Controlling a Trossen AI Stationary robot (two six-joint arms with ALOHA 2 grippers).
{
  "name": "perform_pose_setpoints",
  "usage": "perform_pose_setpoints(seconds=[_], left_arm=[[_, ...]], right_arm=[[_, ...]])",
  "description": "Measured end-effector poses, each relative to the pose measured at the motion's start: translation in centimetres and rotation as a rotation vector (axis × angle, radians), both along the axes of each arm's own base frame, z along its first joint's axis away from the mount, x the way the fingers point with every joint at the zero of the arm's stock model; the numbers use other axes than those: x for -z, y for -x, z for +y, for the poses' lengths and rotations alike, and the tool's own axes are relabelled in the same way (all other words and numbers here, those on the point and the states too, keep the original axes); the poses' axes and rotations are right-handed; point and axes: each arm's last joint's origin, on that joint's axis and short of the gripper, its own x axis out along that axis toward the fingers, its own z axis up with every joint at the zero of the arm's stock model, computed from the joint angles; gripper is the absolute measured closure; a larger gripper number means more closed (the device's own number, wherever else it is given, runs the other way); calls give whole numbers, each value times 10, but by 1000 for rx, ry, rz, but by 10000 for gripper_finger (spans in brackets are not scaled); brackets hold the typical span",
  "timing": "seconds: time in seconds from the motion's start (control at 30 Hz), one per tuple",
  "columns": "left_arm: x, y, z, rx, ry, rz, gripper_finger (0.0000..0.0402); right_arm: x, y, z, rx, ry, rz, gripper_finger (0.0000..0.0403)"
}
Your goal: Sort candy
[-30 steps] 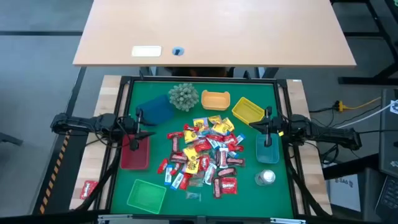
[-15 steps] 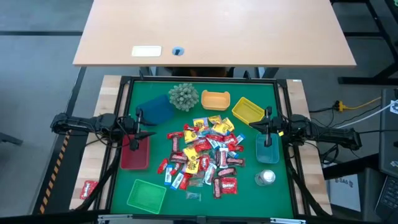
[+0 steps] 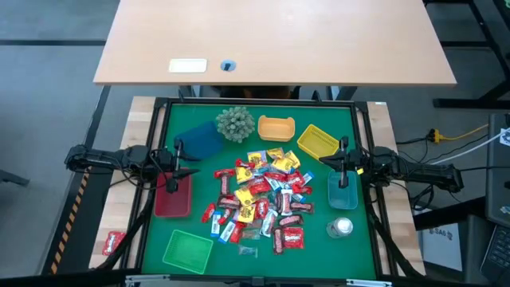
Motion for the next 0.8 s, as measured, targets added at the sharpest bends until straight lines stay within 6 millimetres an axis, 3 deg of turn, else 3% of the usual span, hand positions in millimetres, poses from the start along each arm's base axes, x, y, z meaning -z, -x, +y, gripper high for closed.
perform_pose_setpoints(seconds=[0.57,0.8], left_arm=[[-2,0,0,0,2,-25,246],[-22,3,2,-43,30,-228,246]], right_arm=[[0,0,0,0,0,-1,402],[0,0,0,0,0,-3,402]])
